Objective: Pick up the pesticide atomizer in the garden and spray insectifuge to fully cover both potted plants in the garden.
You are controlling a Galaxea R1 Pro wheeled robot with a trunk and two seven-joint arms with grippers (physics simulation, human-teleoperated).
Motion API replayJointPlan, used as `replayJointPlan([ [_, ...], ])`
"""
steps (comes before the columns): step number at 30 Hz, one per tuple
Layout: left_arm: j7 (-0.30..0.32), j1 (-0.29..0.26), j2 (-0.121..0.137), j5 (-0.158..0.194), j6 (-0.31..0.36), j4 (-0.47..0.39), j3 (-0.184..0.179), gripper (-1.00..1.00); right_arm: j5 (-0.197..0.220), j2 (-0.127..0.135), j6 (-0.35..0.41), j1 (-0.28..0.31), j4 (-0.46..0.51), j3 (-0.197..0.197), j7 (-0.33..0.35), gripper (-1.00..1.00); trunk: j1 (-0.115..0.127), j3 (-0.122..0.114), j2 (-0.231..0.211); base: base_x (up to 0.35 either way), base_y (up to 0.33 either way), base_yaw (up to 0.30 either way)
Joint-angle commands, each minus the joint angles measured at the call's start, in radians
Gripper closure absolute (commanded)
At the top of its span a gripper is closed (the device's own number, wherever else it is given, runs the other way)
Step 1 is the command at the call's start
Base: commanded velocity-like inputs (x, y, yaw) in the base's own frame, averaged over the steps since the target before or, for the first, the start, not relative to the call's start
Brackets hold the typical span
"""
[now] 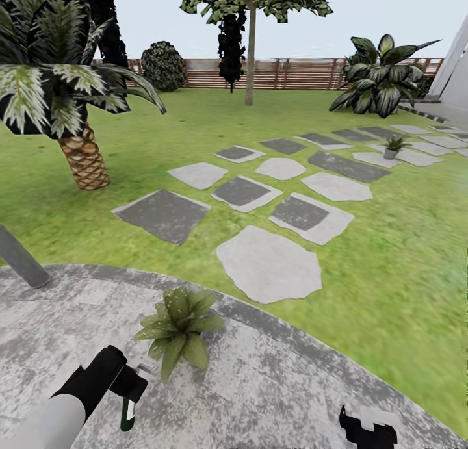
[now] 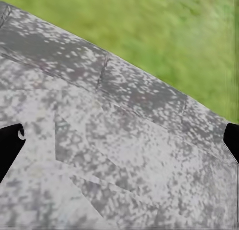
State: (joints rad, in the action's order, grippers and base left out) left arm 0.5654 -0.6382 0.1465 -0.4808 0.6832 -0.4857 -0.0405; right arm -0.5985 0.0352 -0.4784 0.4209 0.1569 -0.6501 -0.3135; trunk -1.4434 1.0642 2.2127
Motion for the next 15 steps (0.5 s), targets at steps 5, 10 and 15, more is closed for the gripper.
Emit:
replayJointPlan([
  [5,0.008,0.0,0.002,-0.008,0.002,-0.002,-0.004,1.0,-0.011,0.0,-0.003,0.001,-0.002,-0.006,-0.004,-1.0,0.0,0.001,0.0,-0.079,-0.254,0.232],
  [10,0.006,0.0,0.005,-0.008,0.002,-0.001,-0.004,1.0,-0.011,0.0,-0.003,0.001,-0.002,-0.006,-0.004,-1.0,0.0,0.001,0.0,-0.008,-0.27,0.275],
  [15,0.005,0.0,0.005,-0.008,0.002,0.002,-0.004,1.0,-0.011,0.0,-0.003,0.001,-0.002,-0.006,-0.004,-1.0,0.0,0.001,0.0,0.0,-0.273,0.278],
])
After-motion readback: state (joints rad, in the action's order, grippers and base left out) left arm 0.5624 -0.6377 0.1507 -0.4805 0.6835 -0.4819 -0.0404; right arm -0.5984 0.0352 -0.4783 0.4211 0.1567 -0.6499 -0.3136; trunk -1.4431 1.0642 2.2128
